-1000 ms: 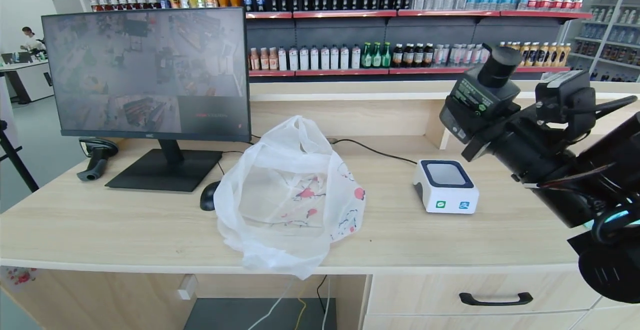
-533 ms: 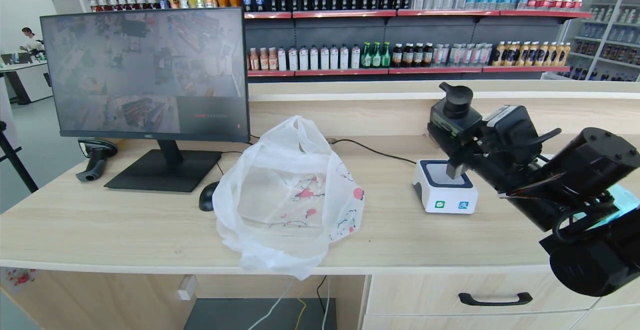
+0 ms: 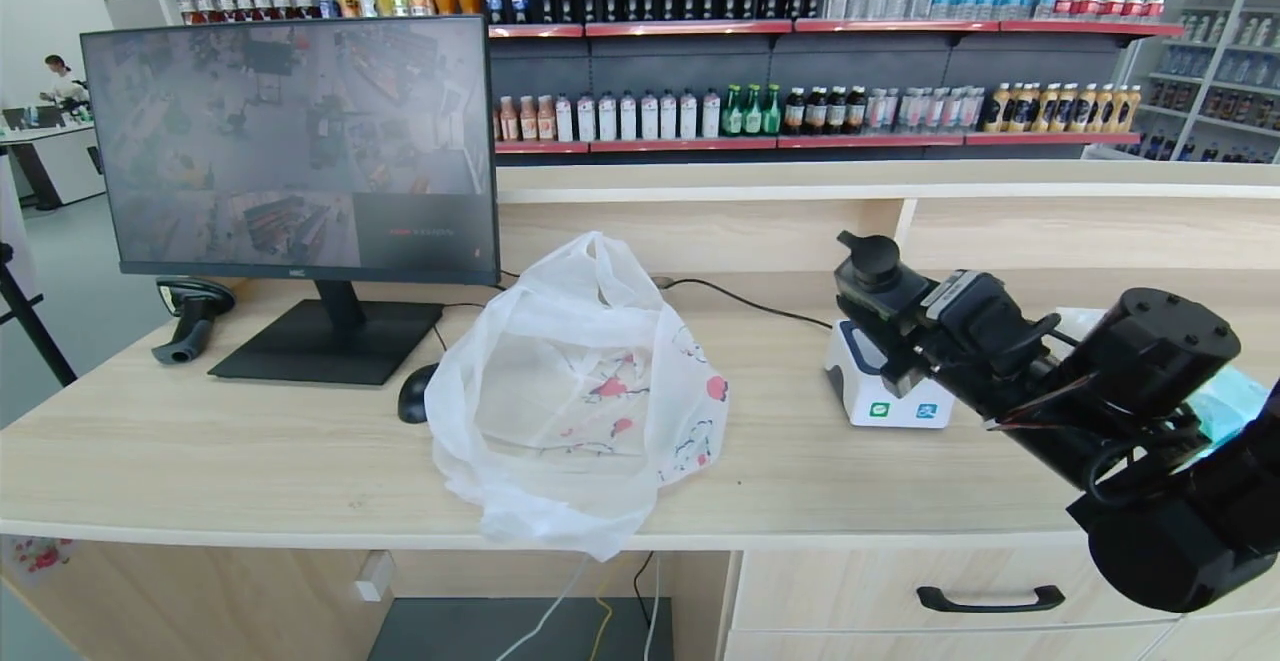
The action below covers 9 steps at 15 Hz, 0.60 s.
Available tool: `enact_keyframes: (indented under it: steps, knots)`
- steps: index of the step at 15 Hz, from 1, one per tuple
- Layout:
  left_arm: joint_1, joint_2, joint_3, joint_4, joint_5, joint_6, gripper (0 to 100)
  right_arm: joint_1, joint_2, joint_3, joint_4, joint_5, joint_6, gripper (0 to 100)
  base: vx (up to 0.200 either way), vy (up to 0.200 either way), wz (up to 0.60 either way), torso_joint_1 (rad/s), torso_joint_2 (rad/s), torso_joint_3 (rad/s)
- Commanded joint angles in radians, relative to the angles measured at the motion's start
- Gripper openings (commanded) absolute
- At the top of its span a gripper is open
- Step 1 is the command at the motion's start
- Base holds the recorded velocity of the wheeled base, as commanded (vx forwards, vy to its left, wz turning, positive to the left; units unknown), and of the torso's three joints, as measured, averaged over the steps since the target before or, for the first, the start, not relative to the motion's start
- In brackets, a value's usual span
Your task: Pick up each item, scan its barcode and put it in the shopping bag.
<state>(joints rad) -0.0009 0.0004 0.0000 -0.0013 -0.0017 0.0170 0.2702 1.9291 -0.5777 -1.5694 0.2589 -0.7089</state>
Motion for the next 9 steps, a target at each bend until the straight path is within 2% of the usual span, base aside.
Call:
enact_keyframes:
  steps: [1, 6, 9]
  knots:
    - [-0.001, 0.0, 0.0, 0.0, 0.0, -0.002, 100, -0.013, 0.005, 0.042, -0.001, 0.003, -0.011, 0, 0.0, 0.0, 0.0, 0.0, 0.0, 0.0]
    - [0.001, 0.0, 0.0, 0.0, 0.0, -0.002, 100, -0.106, 0.022, 0.042, -0.001, 0.118, -0.066, 0, 0.0, 0.0, 0.0, 0.0, 0.0, 0.0]
    - [-0.001, 0.0, 0.0, 0.0, 0.0, -0.002, 100, -0.12, 0.054, -0.005, -0.001, 0.161, -0.083, 0, 0.0, 0.0, 0.0, 0.0, 0.0, 0.0]
